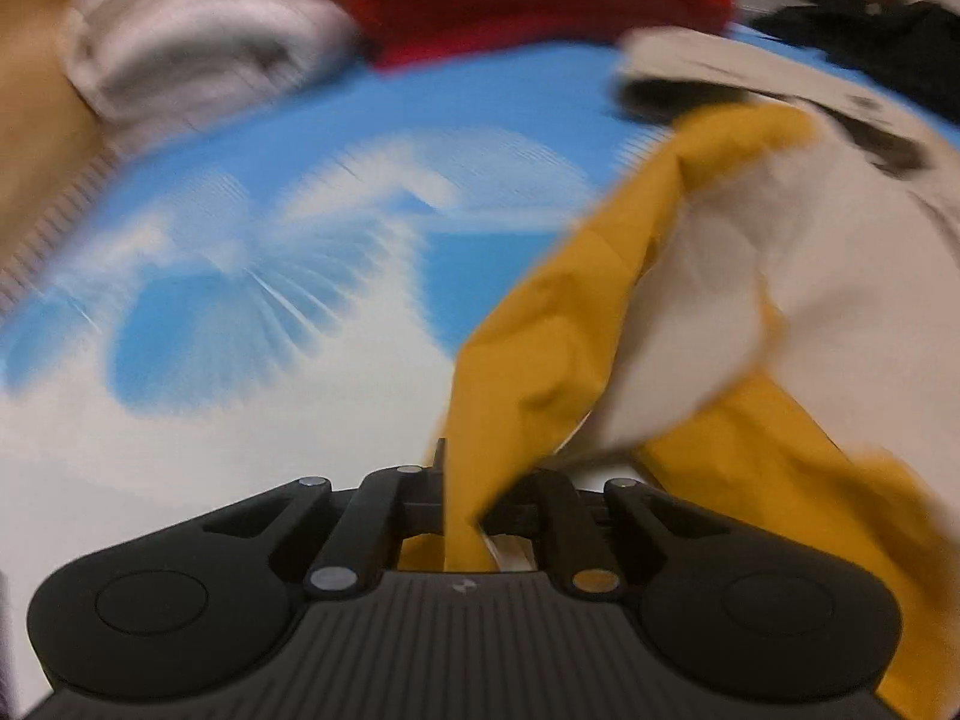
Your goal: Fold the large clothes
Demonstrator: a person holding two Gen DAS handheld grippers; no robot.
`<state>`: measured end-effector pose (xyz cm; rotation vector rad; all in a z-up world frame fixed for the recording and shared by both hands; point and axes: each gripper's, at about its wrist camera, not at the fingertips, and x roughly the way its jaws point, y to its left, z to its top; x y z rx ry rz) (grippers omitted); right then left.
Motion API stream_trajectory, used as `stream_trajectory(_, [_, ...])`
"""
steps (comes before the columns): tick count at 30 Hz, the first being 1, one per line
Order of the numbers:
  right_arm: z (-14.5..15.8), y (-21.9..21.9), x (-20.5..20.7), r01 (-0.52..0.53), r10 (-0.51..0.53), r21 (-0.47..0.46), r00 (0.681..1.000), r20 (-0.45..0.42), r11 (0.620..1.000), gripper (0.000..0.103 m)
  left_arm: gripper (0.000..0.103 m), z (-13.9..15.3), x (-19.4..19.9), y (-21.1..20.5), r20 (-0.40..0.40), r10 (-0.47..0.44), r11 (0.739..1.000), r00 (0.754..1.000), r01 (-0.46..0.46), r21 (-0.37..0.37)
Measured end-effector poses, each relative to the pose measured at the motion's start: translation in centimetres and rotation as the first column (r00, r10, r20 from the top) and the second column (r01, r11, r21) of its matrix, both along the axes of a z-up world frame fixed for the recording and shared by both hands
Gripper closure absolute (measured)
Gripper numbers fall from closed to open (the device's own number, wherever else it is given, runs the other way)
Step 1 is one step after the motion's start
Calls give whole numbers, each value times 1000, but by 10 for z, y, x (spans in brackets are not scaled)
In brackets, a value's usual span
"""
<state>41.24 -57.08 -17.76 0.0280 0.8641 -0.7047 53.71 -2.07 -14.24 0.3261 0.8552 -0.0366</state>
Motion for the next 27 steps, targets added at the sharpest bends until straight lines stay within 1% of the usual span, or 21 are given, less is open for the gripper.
stream_trajectory(1, [-4,-2,1,-16,16,33,1000,6,999,62,96,-1,13,0,25,16,999,1000,-16,33])
stream_trajectory(2, [-7,-2,6,-39,38,63,999,14,997,101,97,0,27,0,30,35,998,999,-37,55])
stream_trajectory(4, [-9,7,20,-59,59,52,998,4,997,101,98,2,59,-7,66,73,989,995,-81,122])
stream_trajectory(6, [-2,24,33,-119,119,32,993,22,992,102,98,10,88,-13,129,83,973,988,-108,203])
stream_trajectory(8, [14,41,49,-159,160,-19,985,68,987,102,98,21,122,-17,200,103,952,974,-155,263])
stream_trajectory(10, [35,45,66,-127,135,-68,984,121,990,103,98,30,158,-18,263,137,926,955,-218,309])
stream_trajectory(11, [44,42,74,-90,103,-97,985,140,991,103,96,37,176,-14,284,158,920,946,-246,307])
stream_trajectory(12, [51,37,81,-56,76,-122,984,160,991,103,91,42,192,-12,299,181,916,937,-272,296])
stream_trajectory(13, [56,29,88,-20,45,-138,982,185,990,103,73,44,202,-10,316,227,907,921,-318,275])
stream_trajectory(14, [58,20,93,15,11,-133,981,194,991,101,33,45,206,-8,330,272,897,904,-362,253])
stream_trajectory(15, [57,11,98,31,-11,-103,982,188,994,95,11,45,207,-6,335,303,891,892,-390,234])
stream_trajectory(16, [52,4,100,21,-12,-52,984,176,998,86,2,44,204,-6,337,294,898,894,-379,222])
stream_trajectory(17, [48,3,98,2,1,-21,987,159,1000,56,0,42,197,-5,340,269,910,901,-353,216])
stream_trajectory(18, [45,5,91,-4,8,-26,987,161,1000,28,0,41,186,-5,334,230,925,914,-312,218])
stream_trajectory(19, [43,10,80,-12,22,-53,983,183,999,20,0,40,171,-4,318,202,934,926,-280,222])
stream_trajectory(20, [43,15,66,-33,48,-75,978,201,997,16,0,39,155,-2,296,180,940,938,-252,228])
stream_trajectory(22, [46,28,35,-66,84,-91,974,209,994,16,0,42,114,6,276,130,959,952,-191,210])
stream_trajectory(23, [50,35,15,-98,112,-76,971,209,992,16,0,45,90,11,264,108,967,958,-163,197])
stream_trajectory(24, [56,41,-5,-133,139,-44,966,218,990,16,0,49,63,15,251,92,975,964,-139,176])
stream_trajectory(25, [61,48,-26,-179,171,16,960,222,984,16,0,51,37,19,236,81,982,968,-118,148])
stream_trajectory(27, [64,65,-62,-265,227,171,950,216,949,14,0,57,-23,25,203,73,992,976,-92,87])
